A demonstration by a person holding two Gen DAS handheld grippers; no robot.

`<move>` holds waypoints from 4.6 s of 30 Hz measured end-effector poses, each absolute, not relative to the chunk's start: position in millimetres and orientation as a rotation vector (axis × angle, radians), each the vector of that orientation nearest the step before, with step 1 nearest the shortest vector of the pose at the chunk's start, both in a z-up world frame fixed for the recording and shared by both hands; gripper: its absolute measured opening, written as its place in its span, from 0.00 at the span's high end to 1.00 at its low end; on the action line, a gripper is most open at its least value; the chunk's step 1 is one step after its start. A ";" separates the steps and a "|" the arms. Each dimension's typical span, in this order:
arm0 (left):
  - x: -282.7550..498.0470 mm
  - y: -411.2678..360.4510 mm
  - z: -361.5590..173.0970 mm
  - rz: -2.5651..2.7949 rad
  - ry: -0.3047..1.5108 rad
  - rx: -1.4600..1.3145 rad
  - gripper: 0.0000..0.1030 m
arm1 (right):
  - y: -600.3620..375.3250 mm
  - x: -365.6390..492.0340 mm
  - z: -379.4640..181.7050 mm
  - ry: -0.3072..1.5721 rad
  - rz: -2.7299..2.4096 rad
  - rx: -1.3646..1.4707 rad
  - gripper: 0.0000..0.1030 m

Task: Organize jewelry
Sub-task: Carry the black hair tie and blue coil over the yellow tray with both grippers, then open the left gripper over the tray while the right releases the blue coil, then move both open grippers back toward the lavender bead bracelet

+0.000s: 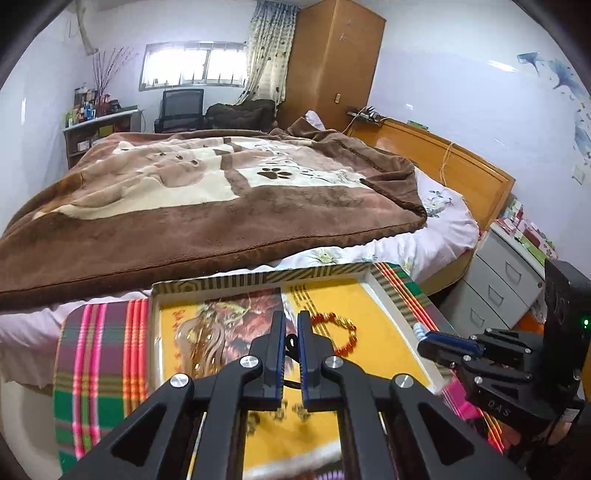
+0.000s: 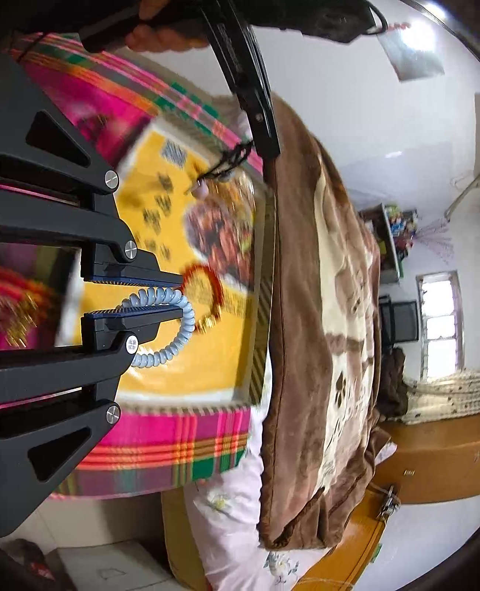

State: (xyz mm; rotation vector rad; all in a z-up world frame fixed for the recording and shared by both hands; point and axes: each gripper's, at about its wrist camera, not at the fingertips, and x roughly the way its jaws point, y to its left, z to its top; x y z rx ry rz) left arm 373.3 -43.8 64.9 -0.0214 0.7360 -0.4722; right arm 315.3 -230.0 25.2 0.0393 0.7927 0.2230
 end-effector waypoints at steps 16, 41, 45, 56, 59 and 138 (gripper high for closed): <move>461.4 -77.5 13.1 -0.445 0.817 -0.033 0.94 | -255.8 410.2 -11.6 0.872 0.070 -0.066 0.90; 462.8 -72.9 -16.2 -0.350 0.920 0.003 0.47 | -254.8 420.4 -33.2 0.954 0.128 -0.011 0.66; 454.7 -72.2 -9.4 -0.345 0.910 0.001 0.40 | -258.8 416.5 -30.5 0.944 0.129 0.034 0.53; 417.6 -71.5 14.4 -0.347 0.880 0.011 0.40 | -257.4 385.3 -2.3 0.879 0.127 0.065 0.53; 401.0 -71.9 24.8 -0.337 0.860 0.035 0.39 | -256.9 373.6 8.3 0.858 0.128 0.073 0.53; 213.9 90.7 -6.9 -0.242 0.821 -0.130 0.31 | -108.5 232.1 -47.0 0.952 0.444 -0.212 0.53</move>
